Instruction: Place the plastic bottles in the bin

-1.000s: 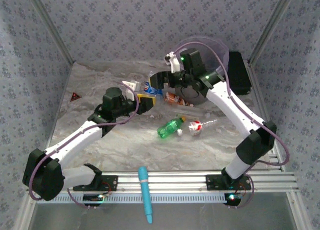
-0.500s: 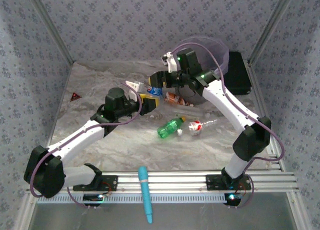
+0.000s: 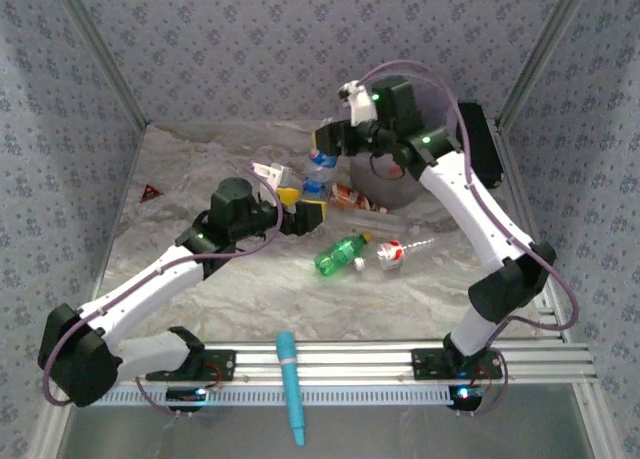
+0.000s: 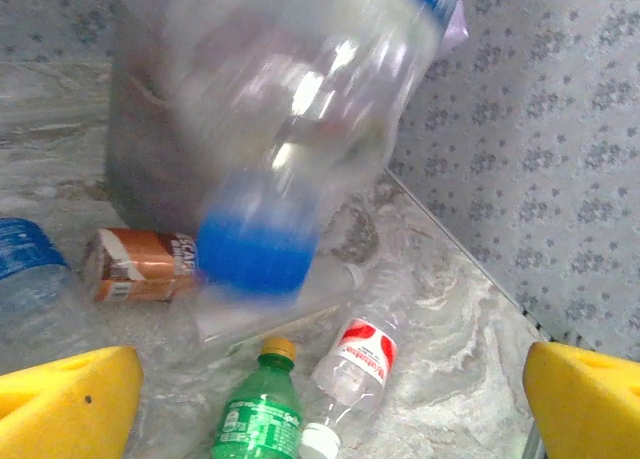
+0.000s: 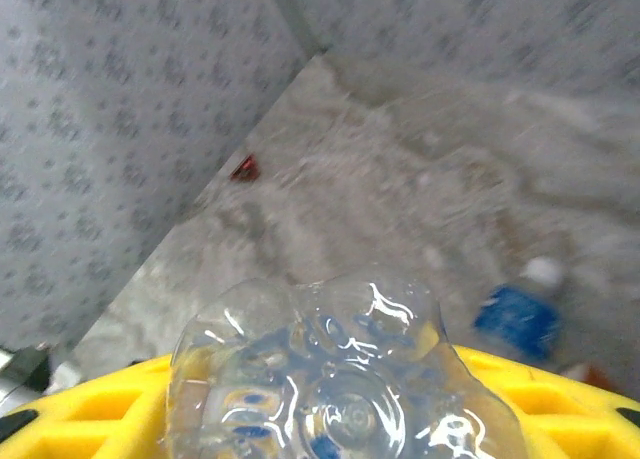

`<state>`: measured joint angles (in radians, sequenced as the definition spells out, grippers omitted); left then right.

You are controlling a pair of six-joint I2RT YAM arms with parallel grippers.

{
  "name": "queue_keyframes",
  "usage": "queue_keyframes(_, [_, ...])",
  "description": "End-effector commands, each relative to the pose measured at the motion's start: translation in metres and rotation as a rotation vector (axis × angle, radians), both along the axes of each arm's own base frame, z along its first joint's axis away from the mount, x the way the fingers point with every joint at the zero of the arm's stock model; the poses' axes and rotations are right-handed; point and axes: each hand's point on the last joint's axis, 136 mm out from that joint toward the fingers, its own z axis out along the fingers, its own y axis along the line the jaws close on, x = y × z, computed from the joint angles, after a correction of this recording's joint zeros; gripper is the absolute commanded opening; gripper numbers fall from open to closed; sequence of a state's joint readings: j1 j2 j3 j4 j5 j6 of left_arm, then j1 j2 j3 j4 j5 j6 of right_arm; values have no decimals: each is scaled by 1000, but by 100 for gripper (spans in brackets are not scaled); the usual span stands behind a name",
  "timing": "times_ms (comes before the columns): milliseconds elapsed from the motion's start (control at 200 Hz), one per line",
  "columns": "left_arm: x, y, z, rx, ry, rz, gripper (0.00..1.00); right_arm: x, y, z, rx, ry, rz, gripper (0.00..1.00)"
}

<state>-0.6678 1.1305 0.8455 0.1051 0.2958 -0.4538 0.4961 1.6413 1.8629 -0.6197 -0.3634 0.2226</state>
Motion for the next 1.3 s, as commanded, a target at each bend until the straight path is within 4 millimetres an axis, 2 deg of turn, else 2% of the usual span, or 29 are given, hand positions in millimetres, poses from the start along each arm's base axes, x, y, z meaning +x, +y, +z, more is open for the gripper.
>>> queue_keyframes(0, [2, 15, -3, 34, 36, 85, 97, 7, -58, 53, -86, -183, -157, 47])
queue_keyframes(145, [4, 23, -26, 70, 105, 139, 95, 31, -114, 77, -114, -249, -317, 45])
queue_keyframes(295, [6, 25, -44, 74, 162, 163, 93, 57, -161, 76, -195, -249, -455, 43])
queue_keyframes(440, [8, 27, -52, 95, 175, 179, 91, 85, -195, 63, -259, -212, -541, 42])
queue_keyframes(555, [10, 27, -52, 110, 179, 186, 90, 102, -202, 39, -319, -137, -543, 41])
queue_keyframes(690, [12, 24, -57, 123, 204, 179, 88, 116, -202, -6, -390, -27, -529, 40])
queue_keyframes(915, [13, 21, -73, 184, 254, 168, 87, 120, -210, -57, -459, 112, -516, 41])
queue_keyframes(1154, [16, 16, -77, 184, 269, 158, 87, 128, -213, -117, -532, 232, -487, 41])
queue_keyframes(1294, [15, 16, -80, 195, 278, 158, 86, 134, -213, -143, -542, 284, -475, 48])
